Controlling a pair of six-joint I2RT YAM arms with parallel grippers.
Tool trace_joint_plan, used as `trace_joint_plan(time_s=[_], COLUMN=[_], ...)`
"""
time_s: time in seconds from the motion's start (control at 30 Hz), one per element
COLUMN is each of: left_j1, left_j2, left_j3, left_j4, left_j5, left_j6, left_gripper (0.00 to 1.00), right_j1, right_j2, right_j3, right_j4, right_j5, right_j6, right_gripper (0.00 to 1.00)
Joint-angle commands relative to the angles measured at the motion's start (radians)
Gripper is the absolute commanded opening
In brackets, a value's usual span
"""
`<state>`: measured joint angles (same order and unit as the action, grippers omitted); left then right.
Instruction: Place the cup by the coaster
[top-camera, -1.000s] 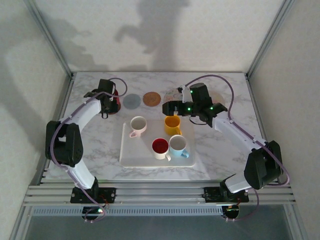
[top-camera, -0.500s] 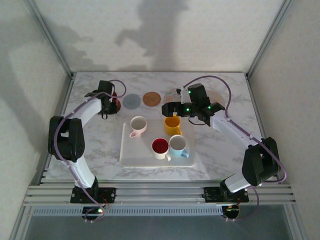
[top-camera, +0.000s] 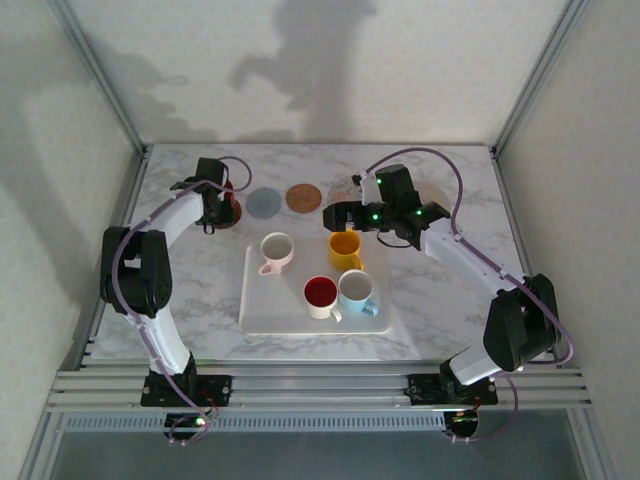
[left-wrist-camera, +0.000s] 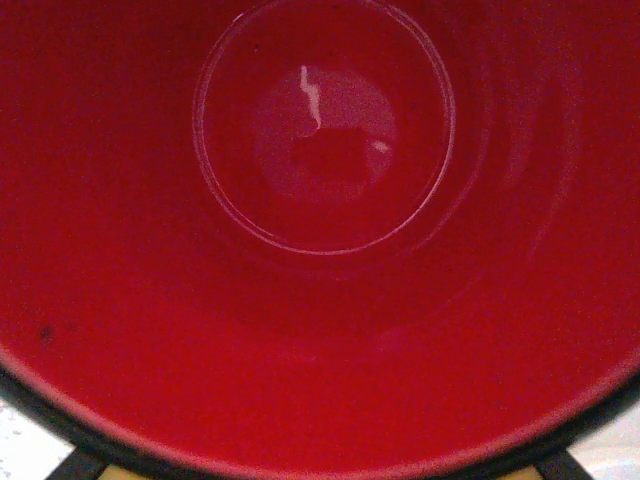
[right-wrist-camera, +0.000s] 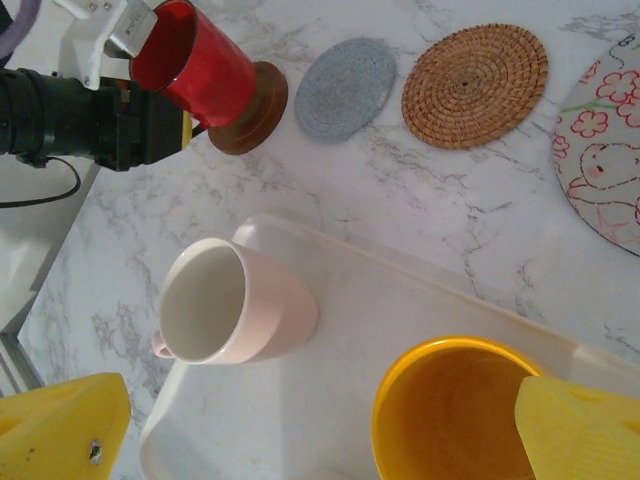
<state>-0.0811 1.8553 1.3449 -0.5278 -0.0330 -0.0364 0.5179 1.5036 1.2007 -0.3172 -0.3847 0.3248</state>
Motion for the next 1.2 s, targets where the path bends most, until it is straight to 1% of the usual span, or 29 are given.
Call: trace_joint_plan(time_s=[0.0, 0.37, 0.5, 1.17], left_j1=[0.013, 0.02, 0.021, 0.03], left_j2=[0.018, 0.046, 0.055, 0.079], left_j3=[0.048, 0.101, 0.102, 0.097], left_j4=[0.045, 0.029, 0.029, -0.001], left_j5=[-0.009, 0.019, 0.021, 0.013], left_j6=[0.021, 0.026, 0.026, 0.038], left_gripper=[0.0, 0.0, 0.0, 0.04], right_j1=[0.008, 0.008, 0.009, 0.008], right_j2=[0.008, 0.005, -0.007, 0.01], right_j3=[0.031, 0.022, 0.002, 0.013], right_j4=[-0.017, -0.007, 0.003, -0.005], right_j5=[0.027, 0.018, 0.033, 0.019], right_j6=[-0.018, -0.01, -0.01, -0.01], right_gripper=[0.99, 0.99, 0.99, 0.99])
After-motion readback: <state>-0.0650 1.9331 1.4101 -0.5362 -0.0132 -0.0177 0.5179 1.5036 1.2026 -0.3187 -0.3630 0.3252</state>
